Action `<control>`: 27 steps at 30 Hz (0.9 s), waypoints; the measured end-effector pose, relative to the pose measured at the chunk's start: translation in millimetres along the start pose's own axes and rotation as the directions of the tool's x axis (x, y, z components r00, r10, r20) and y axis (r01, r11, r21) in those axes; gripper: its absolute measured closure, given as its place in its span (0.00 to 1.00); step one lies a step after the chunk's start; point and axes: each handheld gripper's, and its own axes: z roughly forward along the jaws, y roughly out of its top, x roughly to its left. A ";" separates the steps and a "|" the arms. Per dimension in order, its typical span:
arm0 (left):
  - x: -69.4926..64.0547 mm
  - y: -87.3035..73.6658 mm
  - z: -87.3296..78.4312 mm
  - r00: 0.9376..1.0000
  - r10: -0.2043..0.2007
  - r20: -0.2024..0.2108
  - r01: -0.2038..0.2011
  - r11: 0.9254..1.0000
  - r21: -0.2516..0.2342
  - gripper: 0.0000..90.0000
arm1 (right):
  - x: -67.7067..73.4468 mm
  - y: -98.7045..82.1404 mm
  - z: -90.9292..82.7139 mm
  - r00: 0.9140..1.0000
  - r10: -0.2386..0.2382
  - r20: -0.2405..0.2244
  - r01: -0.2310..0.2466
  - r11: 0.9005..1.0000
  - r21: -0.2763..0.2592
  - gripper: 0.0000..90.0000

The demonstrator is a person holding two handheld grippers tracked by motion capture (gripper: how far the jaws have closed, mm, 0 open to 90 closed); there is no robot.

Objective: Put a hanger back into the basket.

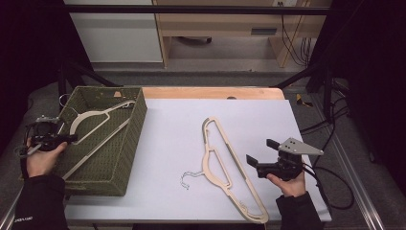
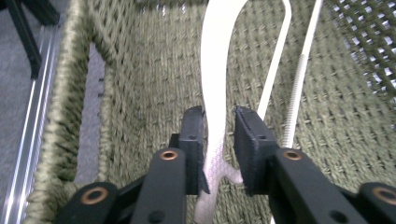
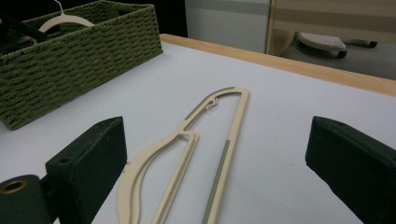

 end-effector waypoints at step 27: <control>-69.6 9.1 -79.6 0.980 0.118 0.162 -0.050 0.927 -0.372 0.32 | -0.9 1.8 -6.1 1.000 0.003 0.006 -0.003 1.000 -0.023 0.06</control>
